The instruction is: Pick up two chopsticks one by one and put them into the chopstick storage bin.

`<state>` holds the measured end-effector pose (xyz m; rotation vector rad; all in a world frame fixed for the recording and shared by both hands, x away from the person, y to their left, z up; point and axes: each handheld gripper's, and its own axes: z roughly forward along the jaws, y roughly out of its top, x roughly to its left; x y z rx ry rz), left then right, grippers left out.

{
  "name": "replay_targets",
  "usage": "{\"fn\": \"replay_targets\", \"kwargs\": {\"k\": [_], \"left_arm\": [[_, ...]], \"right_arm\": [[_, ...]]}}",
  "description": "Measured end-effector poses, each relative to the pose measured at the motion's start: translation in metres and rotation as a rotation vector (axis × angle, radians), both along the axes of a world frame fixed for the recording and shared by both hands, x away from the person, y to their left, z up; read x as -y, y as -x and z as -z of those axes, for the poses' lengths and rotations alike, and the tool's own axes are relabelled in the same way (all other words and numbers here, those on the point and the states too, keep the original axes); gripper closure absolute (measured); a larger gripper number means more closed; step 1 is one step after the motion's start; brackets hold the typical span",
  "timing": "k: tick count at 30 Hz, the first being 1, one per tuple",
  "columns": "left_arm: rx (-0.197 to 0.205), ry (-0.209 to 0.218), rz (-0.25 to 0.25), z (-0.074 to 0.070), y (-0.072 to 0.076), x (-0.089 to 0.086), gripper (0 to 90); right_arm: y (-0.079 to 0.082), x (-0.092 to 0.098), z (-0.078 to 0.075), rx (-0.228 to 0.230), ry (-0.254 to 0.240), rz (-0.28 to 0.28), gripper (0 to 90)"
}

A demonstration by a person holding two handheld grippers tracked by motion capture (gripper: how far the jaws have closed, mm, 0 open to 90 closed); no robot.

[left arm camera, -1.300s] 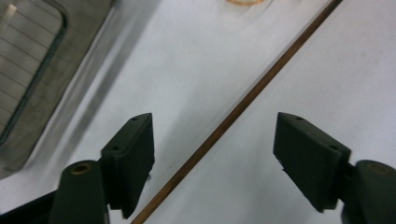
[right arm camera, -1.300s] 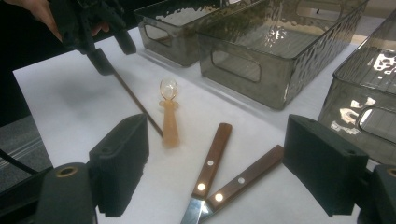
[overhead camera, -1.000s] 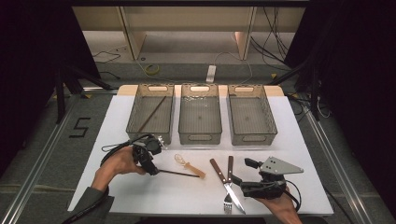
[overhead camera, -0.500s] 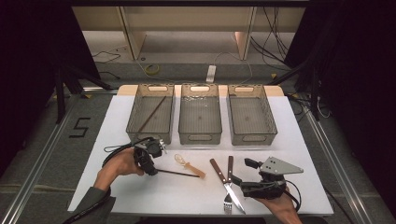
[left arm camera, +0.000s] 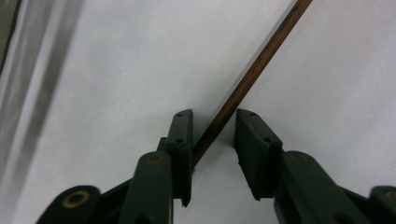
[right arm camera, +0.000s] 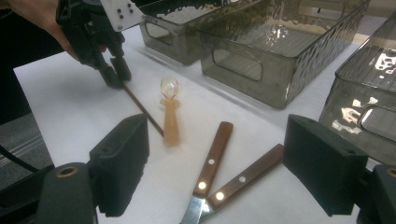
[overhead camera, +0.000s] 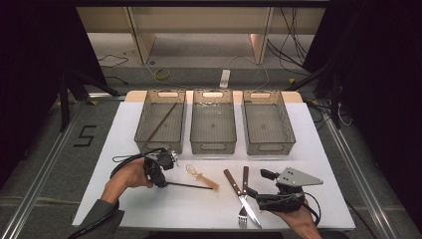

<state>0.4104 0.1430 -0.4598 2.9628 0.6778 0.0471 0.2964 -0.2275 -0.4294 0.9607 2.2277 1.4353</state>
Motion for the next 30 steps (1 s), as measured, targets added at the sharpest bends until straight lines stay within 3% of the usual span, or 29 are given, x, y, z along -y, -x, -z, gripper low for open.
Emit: {"fn": "replay_targets", "kwargs": {"k": [7,20,30], "left_arm": [[0.005,-0.036,0.073,-0.001,0.005,0.003,72.4],[0.005,-0.043,0.144,-0.001,0.016,0.002,78.9],[0.009,-0.015,0.193,0.000,0.020,0.000,84.0]], "right_arm": [[0.000,0.000,0.001,-0.006,0.000,-0.001,23.5],[0.000,0.000,0.001,-0.007,0.007,-0.004,23.6],[0.000,-0.001,0.001,-0.011,0.014,-0.008,23.6]]}}
